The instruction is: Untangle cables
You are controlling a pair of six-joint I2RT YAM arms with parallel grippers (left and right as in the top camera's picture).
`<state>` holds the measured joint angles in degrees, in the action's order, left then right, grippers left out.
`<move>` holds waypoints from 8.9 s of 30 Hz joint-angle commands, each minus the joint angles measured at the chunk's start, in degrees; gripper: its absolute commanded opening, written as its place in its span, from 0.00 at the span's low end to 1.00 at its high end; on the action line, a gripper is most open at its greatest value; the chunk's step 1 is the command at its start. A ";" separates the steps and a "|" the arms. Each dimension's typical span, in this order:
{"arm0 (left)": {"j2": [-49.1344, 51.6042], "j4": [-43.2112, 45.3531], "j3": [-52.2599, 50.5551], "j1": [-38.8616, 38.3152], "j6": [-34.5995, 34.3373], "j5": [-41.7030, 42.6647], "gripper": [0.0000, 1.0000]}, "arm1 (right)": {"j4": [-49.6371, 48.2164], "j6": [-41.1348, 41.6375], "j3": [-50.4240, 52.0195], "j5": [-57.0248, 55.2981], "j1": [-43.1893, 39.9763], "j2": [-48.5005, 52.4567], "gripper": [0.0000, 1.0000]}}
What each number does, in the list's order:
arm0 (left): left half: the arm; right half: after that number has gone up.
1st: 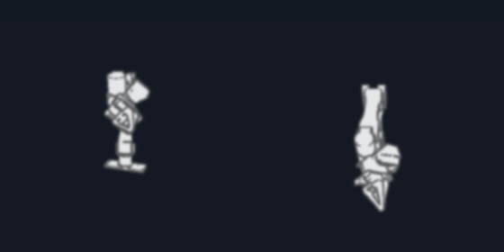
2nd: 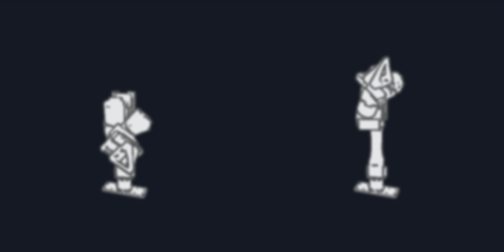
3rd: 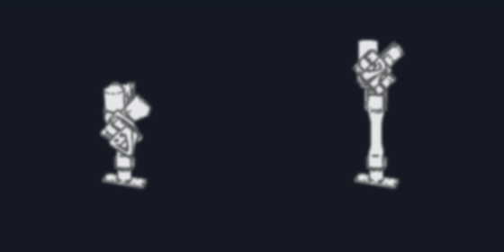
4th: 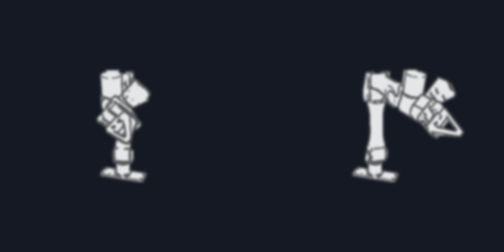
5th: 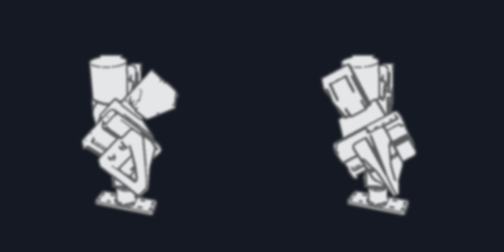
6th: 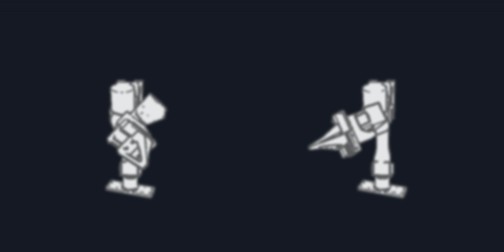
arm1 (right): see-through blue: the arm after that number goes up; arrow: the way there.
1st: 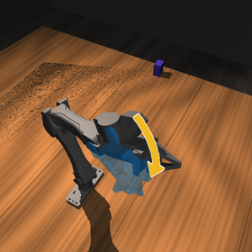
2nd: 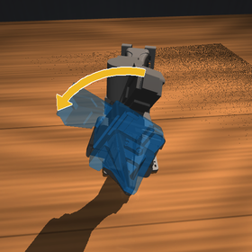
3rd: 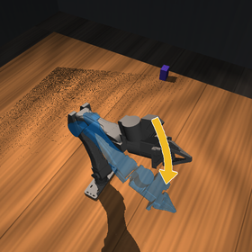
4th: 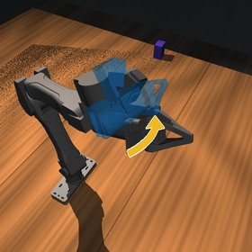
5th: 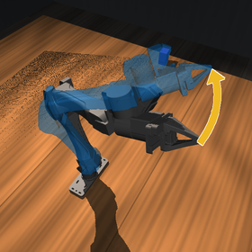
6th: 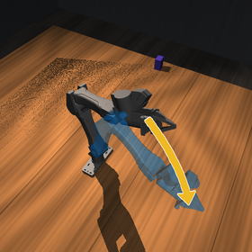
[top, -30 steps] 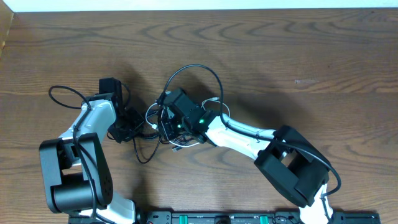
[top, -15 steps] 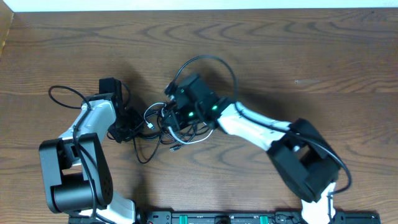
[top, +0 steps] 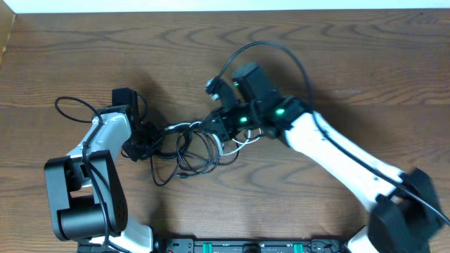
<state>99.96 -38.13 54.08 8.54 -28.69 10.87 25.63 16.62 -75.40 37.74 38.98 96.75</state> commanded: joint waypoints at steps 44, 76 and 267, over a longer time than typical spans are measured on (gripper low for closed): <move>2.27 0.04 -2.34 0.66 -0.52 -4.00 0.30 | 18.78 7.50 -0.59 -54.86 -13.55 -16.48 0.01; 2.27 0.02 -2.34 0.66 -0.55 -3.98 0.30 | 37.20 9.38 -0.57 -59.21 -20.63 -7.02 0.22; -11.17 6.73 0.94 -7.50 8.87 27.96 0.08 | 29.29 1.33 -5.27 -16.61 -58.82 1.62 0.99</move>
<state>96.40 -31.35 52.47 1.06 -17.96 31.79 54.83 18.63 -80.18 20.23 -19.90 98.19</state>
